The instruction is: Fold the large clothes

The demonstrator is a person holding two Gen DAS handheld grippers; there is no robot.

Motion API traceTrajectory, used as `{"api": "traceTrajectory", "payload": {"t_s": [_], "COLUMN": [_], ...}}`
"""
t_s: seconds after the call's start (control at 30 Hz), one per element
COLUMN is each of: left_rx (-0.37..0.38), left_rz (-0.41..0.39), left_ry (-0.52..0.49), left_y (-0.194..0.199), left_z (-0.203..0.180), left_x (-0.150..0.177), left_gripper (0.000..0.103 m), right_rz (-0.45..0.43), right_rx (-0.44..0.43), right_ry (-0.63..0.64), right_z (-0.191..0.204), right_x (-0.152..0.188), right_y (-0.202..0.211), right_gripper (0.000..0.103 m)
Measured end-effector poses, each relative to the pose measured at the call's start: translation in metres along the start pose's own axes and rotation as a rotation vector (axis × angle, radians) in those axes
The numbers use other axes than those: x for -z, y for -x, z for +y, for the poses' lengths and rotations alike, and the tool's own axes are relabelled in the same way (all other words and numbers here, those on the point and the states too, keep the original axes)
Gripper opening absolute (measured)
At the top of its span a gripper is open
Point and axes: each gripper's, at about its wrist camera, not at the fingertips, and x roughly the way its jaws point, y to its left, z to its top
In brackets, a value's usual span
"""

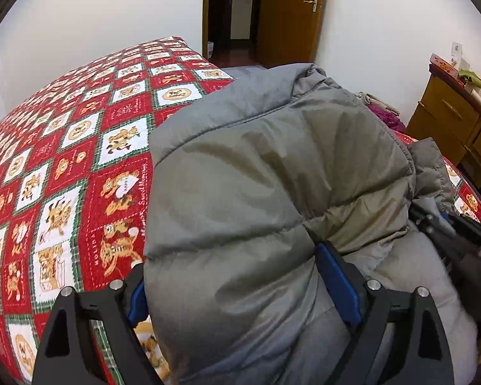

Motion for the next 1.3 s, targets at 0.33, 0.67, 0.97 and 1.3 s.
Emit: {"api": "traceTrajectory", "payload": {"t_s": [0.33, 0.67, 0.97, 1.3], "left_rx": [0.002, 0.049, -0.05, -0.082], "left_rz": [-0.121, -0.121, -0.078, -0.199], "left_ry": [0.055, -0.099, -0.105, -0.032], "left_y": [0.072, 0.093, 0.039, 0.023], "left_z": [0.054, -0.017, -0.015, -0.016], "left_x": [-0.01, -0.004, 0.02, 0.036], "left_gripper": [0.092, 0.092, 0.092, 0.093], "right_rz": [-0.003, 0.0, -0.001, -0.001], "right_rx": [0.048, 0.079, 0.021, -0.011], "right_ry": [0.046, 0.067, 0.021, -0.006], "right_z": [0.006, 0.013, 0.004, 0.0], "right_x": [-0.003, -0.002, -0.002, -0.003], "right_y": [-0.004, -0.005, -0.004, -0.005], "right_gripper": [0.023, 0.023, 0.024, 0.024]}}
